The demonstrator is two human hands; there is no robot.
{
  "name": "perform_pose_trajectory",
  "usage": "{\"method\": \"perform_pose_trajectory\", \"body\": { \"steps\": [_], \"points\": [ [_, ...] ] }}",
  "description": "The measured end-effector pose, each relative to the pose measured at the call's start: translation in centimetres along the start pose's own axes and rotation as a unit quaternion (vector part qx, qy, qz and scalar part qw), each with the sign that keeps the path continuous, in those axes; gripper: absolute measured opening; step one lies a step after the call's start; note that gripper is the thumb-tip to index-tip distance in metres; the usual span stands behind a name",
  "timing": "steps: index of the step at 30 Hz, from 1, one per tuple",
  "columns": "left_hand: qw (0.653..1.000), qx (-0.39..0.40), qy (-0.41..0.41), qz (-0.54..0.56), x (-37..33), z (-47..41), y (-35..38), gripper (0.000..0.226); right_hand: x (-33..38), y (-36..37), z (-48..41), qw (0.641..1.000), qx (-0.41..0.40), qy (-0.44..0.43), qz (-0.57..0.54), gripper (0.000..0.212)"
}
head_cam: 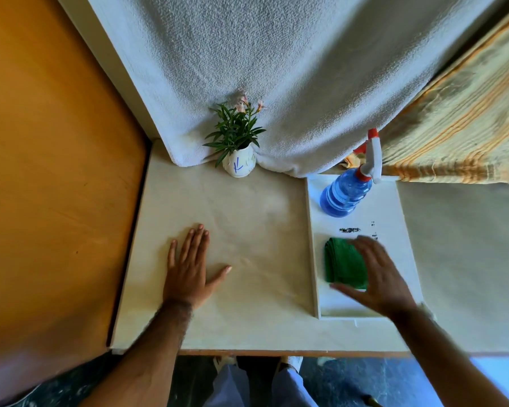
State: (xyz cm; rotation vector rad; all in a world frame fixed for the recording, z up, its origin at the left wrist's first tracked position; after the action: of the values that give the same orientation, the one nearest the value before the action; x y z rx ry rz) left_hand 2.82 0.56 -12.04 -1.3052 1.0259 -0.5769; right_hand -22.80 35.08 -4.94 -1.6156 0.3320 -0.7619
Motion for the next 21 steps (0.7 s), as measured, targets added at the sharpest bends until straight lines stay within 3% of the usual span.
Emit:
{"method": "perform_pose_trajectory", "body": {
  "steps": [3,8,12,15,18,21],
  "points": [
    [1.0,-0.01,0.002,0.004,-0.1,-0.1,0.0,0.101,-0.5,1.7,2.1,0.992,0.068,-0.061,0.086,0.096],
    [1.0,-0.022,0.009,0.007,-0.1,-0.1,-0.1,0.1,0.6,1.5,0.7,0.992,0.029,-0.062,0.105,0.078],
    [1.0,-0.019,0.008,0.01,-0.2,-0.1,-0.1,0.099,2.1,0.5,-0.1,0.997,-0.004,0.002,0.073,0.072],
    [1.0,-0.016,0.004,0.013,-0.3,-0.1,-0.1,0.099,6.2,-0.3,-2.8,0.995,-0.037,-0.085,0.03,0.07],
    [1.0,-0.002,0.002,0.018,-0.2,-0.1,-0.2,0.101,11.7,-0.4,-7.7,0.977,-0.067,-0.201,0.002,0.049],
    [1.0,0.013,-0.003,0.021,-0.2,-0.1,-0.1,0.103,16.1,0.6,-13.1,0.954,-0.075,-0.289,0.021,0.042]
  ]
}}
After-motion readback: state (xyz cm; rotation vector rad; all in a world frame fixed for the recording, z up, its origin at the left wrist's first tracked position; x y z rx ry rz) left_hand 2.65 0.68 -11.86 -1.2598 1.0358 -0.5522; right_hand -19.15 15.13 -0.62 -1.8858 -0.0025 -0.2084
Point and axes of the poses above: each hand's wrist, its own z-axis away from the middle knuckle, its own y-axis out of the palm, x = y × z, the point moved 3 cm from there along -z, towards the middle knuckle, and after that the axes turned 9 degrees about z, right-handed, at the moved point
